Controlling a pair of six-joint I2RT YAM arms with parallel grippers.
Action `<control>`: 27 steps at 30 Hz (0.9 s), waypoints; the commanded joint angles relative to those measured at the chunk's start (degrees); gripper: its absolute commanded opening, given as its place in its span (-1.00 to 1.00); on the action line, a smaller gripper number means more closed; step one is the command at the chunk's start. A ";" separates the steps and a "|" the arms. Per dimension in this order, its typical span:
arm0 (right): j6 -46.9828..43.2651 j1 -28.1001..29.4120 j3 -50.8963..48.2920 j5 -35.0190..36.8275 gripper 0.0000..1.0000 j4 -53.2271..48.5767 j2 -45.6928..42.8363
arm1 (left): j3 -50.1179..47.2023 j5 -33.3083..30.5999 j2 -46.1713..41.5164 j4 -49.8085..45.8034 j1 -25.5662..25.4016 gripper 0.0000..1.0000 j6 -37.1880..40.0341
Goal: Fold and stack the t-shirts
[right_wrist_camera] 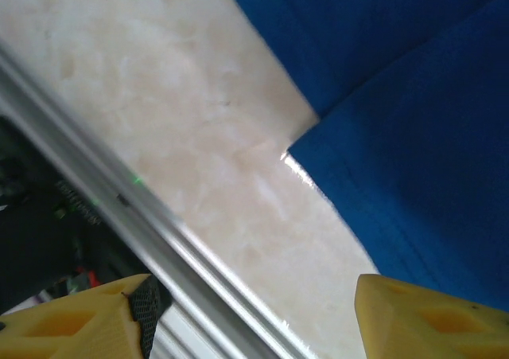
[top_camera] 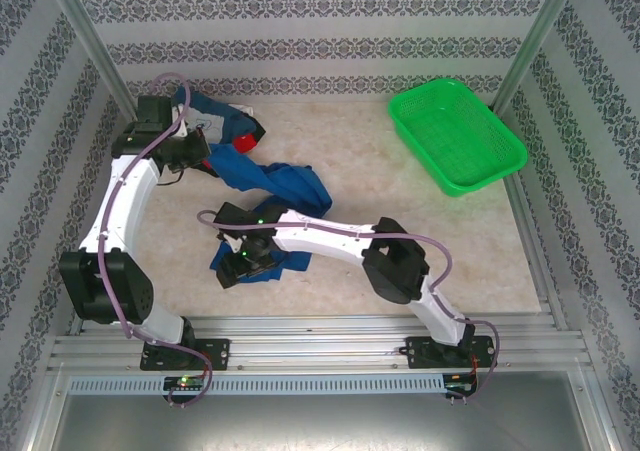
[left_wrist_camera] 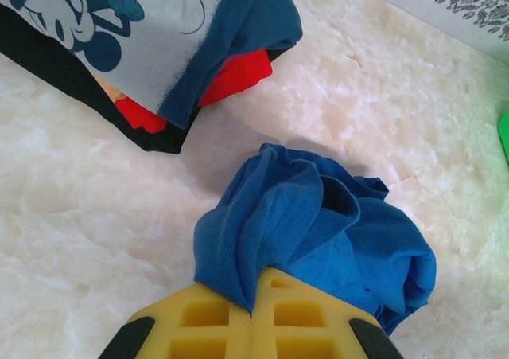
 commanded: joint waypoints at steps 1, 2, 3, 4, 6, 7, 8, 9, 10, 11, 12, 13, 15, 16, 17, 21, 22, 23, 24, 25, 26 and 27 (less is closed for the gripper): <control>-0.12 1.55 7.06 5.12 0.35 -6.92 4.49 | -1.13 1.92 -0.91 3.35 1.26 -1.00 2.10; -0.14 1.95 9.56 6.30 0.35 -8.42 6.05 | -1.35 2.10 -0.79 3.63 1.45 -1.00 2.10; -0.29 2.25 11.93 7.46 0.34 -10.02 7.56 | -1.61 2.43 -0.72 3.96 1.70 -1.00 2.07; -0.52 2.67 14.80 8.45 0.33 -12.05 9.23 | -1.88 2.62 -0.67 4.05 1.92 -1.00 1.91; -1.04 3.48 19.98 10.26 0.28 -16.30 12.53 | -2.36 3.32 -0.52 4.27 2.25 -1.00 1.91; -1.23 3.80 21.58 11.08 0.27 -17.98 13.72 | -2.58 3.24 -0.51 4.25 2.25 -1.00 2.11; -1.36 4.03 22.48 11.81 0.26 -19.11 14.61 | -2.89 3.19 -0.53 4.24 2.41 -1.00 2.26; -1.45 4.20 22.85 12.36 0.24 -19.65 15.24 | -3.31 3.13 -0.68 4.40 2.60 -1.00 2.27; -1.46 4.21 22.90 12.79 0.20 -19.77 15.66 | -3.75 3.39 -0.75 4.56 2.84 -1.00 2.33; -1.58 4.33 22.86 13.65 0.17 -19.92 15.93 | -4.10 3.68 -0.89 4.82 3.02 -1.00 2.34; -1.76 4.47 23.02 14.64 0.15 -20.32 16.26 | -4.32 3.77 -0.92 4.78 3.11 -1.00 2.41; -1.98 4.52 23.20 15.91 0.15 -21.02 16.57 | -4.57 3.81 -1.01 4.83 3.21 -1.00 2.50; -2.22 4.66 23.08 17.32 0.15 -21.45 16.77 | -5.00 3.87 -1.20 4.79 3.39 -1.00 2.79; -2.33 4.75 23.17 18.19 0.15 -21.40 16.91 | -5.22 3.77 -1.40 4.84 3.56 -1.00 2.89; -2.20 4.68 23.27 18.81 0.14 -21.30 16.94 | -5.44 3.79 -1.52 4.92 3.73 -1.00 2.89; -2.64 4.76 25.49 20.88 0.12 -20.45 17.38 | -6.20 3.92 -2.16 5.10 4.10 -1.00 2.89; -2.51 4.76 25.90 20.63 0.12 -20.33 17.63 | -6.28 3.94 -2.20 4.89 4.18 -1.00 3.02; -2.42 4.77 25.93 20.23 0.13 -20.01 17.74 | -6.29 3.95 -2.25 4.93 4.18 -1.00 3.14; -2.36 4.80 25.93 20.01 0.13 -19.66 17.74 | -6.37 3.99 -2.32 4.76 4.18 -1.00 3.24; -2.34 4.91 26.01 19.74 0.14 -19.34 17.74 | -6.54 3.91 -2.42 4.90 4.25 -1.00 3.28; -2.40 4.86 26.02 19.64 0.14 -19.03 17.67 | -6.70 3.94 -2.51 4.93 4.27 -1.00 3.29; -2.42 4.85 26.02 19.64 0.14 -18.67 17.74 | -6.85 3.92 -2.50 4.95 4.27 -1.00 3.32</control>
